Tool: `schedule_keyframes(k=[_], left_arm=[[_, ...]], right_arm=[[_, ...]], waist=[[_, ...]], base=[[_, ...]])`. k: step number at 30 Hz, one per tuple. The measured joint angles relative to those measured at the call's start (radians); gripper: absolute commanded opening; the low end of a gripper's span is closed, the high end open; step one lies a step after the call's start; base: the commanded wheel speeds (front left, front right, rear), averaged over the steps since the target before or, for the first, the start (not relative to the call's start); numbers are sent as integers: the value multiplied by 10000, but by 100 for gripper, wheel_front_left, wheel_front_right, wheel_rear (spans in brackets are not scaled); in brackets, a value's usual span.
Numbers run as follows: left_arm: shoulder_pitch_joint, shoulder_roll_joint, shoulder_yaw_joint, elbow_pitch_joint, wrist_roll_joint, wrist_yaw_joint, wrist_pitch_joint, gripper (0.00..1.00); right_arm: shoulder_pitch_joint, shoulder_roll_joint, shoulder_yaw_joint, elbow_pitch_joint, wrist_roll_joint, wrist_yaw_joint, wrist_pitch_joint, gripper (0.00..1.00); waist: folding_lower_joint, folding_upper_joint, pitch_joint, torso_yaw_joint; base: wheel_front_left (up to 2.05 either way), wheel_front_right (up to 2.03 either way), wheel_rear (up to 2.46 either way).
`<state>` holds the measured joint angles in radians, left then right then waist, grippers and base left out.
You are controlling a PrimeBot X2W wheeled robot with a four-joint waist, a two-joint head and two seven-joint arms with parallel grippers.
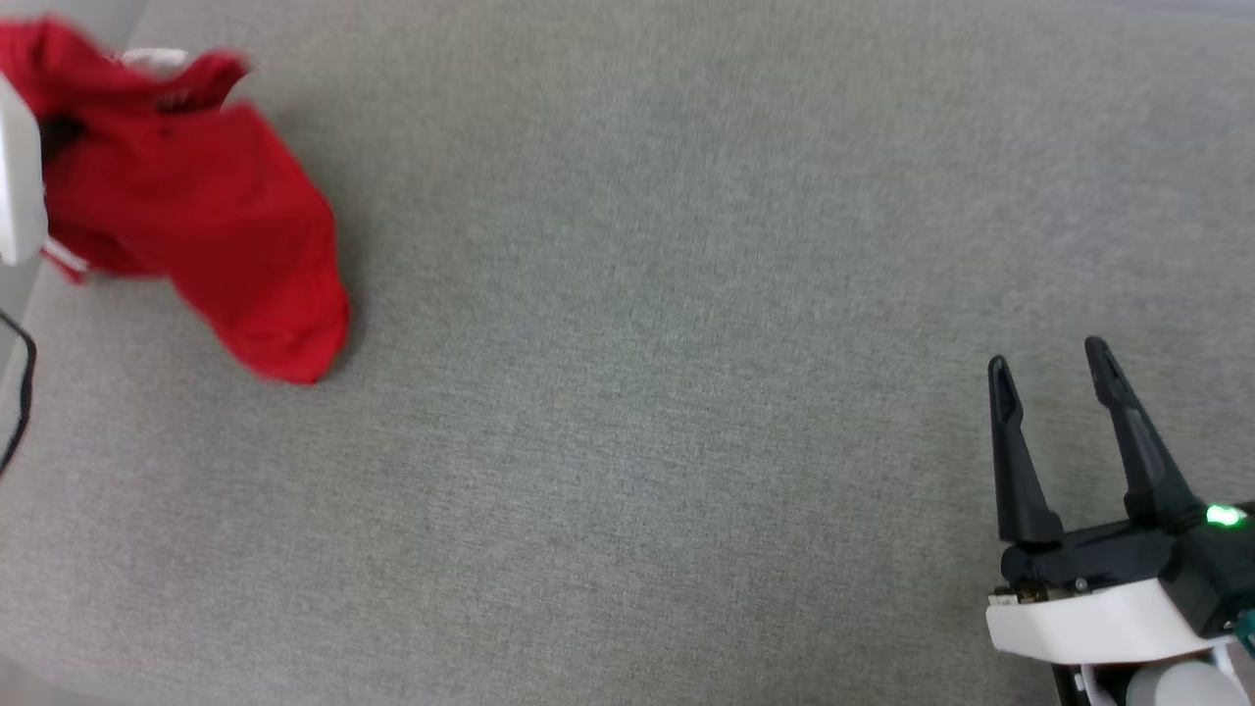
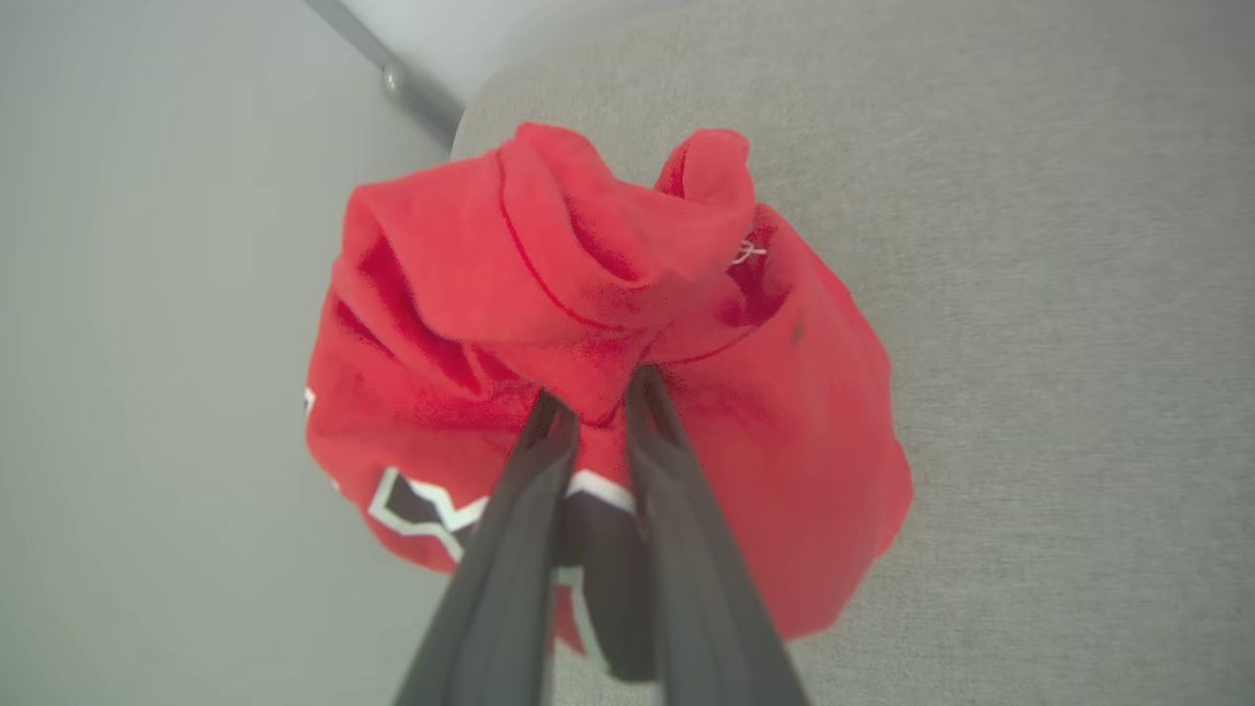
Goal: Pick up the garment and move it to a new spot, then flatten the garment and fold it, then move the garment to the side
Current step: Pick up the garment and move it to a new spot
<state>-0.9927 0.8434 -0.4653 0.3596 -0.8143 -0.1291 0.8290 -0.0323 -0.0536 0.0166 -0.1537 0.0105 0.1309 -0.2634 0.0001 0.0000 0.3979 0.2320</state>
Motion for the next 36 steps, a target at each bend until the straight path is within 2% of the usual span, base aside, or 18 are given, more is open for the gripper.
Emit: schedule_keyframes(k=[4, 7, 13, 14, 15, 22, 28, 33, 36], left_arm=[[-789, 253, -669, -1143, -13, 0, 54, 0], [-1383, 186, -1356, -1914, 15, 0, 261, 0], [-2461, -612, -2777, -2794, -8, 0, 456, 0], [-2461, -612, -2777, -2794, -8, 0, 456, 0], [-2797, -859, -3241, -2934, -69, -2, 449, 0], [-3563, -1939, -4723, -3204, -328, -2, 157, 0], [-3337, -2656, -6232, -3126, -548, -2, -332, 0], [-2712, -3060, -7655, -2629, -755, -2, -656, 0], [-2291, -3243, -8044, -2405, -790, 0, -688, 0]], right_arm=[[223, 10, 58, 67, 297, 0, 0, 100], [383, 12, 100, 109, 516, 0, 0, 100], [502, 12, 276, 198, 775, 0, 0, 100], [502, 12, 276, 198, 775, 0, 0, 100], [567, 12, 305, 226, 834, 0, 0, 100], [582, 12, 380, 232, 1068, 0, 0, 100], [521, 13, 364, 211, 1195, 0, 0, 100], [289, 13, 366, 171, 1241, 0, 0, 100], [201, 13, 382, 190, 1287, 0, 0, 100]], waist=[[-1, 0, -672, -105], [-2, 0, -1060, -291], [-2, 0, -1475, -1042], [-2, 0, -1475, -1042], [-2, 0, -1572, -1347], [-2, 1, -1678, -2506], [-1, 0, -1360, -3383], [-1, 0, -793, -3812], [-1, 0, -449, -4006]], base=[[0, 0, 0], [0, 0, 0], [0, 0, 0], [0, 0, 0], [0, 0, 0], [0, 0, 0], [0, 0, 0], [0, 0, 0], [0, 0, 0]])
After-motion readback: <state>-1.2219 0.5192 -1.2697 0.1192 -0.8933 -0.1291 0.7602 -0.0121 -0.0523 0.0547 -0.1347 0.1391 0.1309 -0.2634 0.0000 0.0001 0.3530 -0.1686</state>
